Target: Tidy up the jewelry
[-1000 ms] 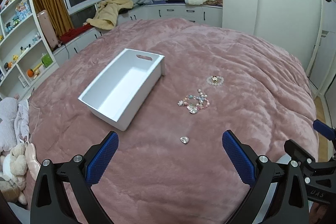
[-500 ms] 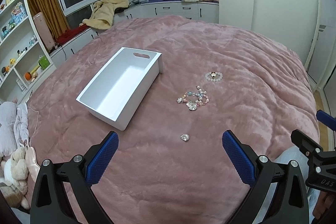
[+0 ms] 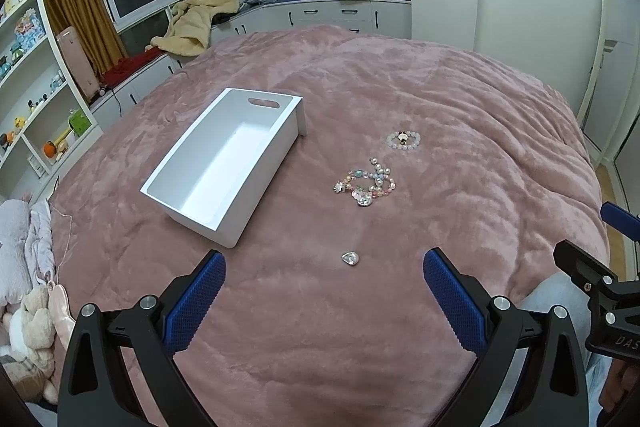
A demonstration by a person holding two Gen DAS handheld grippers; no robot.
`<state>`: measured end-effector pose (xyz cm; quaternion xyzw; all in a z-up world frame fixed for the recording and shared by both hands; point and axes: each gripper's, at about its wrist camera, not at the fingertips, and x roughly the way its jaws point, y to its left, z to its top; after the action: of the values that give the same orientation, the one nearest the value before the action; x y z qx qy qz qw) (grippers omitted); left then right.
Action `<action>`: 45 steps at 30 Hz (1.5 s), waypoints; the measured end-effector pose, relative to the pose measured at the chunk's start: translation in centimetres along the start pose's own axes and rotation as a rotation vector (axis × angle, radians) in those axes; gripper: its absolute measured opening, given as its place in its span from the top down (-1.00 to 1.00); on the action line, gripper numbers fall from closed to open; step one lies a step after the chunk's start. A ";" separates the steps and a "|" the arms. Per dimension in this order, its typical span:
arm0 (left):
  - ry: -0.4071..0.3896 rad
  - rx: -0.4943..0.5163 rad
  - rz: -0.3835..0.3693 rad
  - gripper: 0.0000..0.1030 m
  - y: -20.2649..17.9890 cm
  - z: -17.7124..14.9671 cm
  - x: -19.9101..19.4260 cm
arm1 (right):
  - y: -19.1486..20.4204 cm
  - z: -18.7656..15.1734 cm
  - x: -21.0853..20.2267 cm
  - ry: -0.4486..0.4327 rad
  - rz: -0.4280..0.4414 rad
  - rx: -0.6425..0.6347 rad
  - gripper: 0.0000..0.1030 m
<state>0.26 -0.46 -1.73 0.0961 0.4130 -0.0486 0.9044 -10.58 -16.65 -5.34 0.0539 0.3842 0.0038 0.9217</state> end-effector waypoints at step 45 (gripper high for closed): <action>-0.004 0.032 -0.160 -0.94 -0.6 0.5 7.5 | -2.0 2.4 6.3 0.031 0.031 -0.038 -0.91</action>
<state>5.44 -1.25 -7.15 0.0772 0.4167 -0.1275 0.8967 -4.54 -18.52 -8.31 0.0422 0.3976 0.0264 0.9162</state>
